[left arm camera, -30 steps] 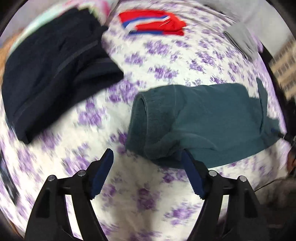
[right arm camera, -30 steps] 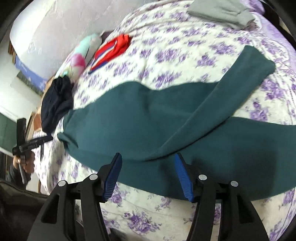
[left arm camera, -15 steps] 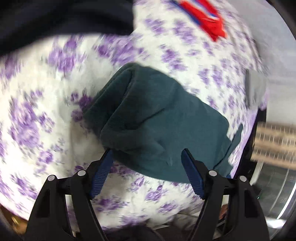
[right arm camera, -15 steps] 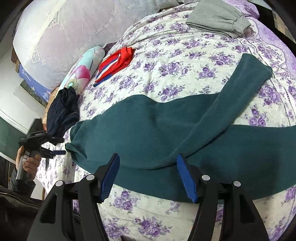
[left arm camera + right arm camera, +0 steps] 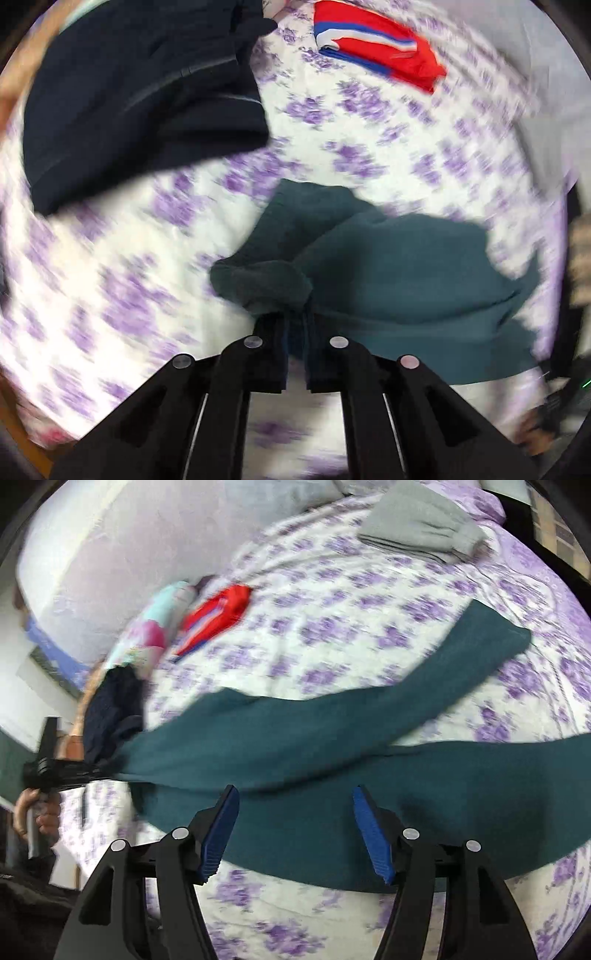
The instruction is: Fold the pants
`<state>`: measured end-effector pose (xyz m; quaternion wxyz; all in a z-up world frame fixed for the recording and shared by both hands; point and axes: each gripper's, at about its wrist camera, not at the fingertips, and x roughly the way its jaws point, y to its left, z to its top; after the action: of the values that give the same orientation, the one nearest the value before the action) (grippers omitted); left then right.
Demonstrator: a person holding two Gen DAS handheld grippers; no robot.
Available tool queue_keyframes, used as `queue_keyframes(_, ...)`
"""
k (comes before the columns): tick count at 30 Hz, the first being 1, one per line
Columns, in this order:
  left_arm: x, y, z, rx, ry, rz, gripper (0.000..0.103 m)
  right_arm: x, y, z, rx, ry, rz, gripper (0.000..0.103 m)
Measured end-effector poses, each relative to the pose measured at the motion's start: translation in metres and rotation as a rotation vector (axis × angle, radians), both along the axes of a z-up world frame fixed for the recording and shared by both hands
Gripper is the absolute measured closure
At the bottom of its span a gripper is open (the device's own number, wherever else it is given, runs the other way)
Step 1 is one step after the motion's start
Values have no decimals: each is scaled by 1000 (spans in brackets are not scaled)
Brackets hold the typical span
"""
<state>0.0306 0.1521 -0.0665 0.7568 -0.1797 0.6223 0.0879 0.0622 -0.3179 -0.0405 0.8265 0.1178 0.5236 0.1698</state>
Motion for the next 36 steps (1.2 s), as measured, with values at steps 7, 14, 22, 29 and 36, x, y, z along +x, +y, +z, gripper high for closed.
queue_keyframes(7, -11, 4, -57, 45, 155, 25, 78, 43, -53, -7, -90, -2, -259, 34)
queue_keyframes(14, -19, 1, -2, 213, 23, 44, 56, 143, -76, -15, -347, -58, -358, 34)
queue_keyframes(22, -31, -41, 16, 228, -80, 16, 36, 225, -80, -67, -425, 90, -384, 67)
queue_keyframes(29, -19, -66, -3, 229, -42, -27, 36, 156, -150, -6, -63, -45, -515, 100)
queue_keyframes(36, 9, -76, -32, 251, -8, -111, 36, -1, -227, 16, 100, -99, -607, 100)
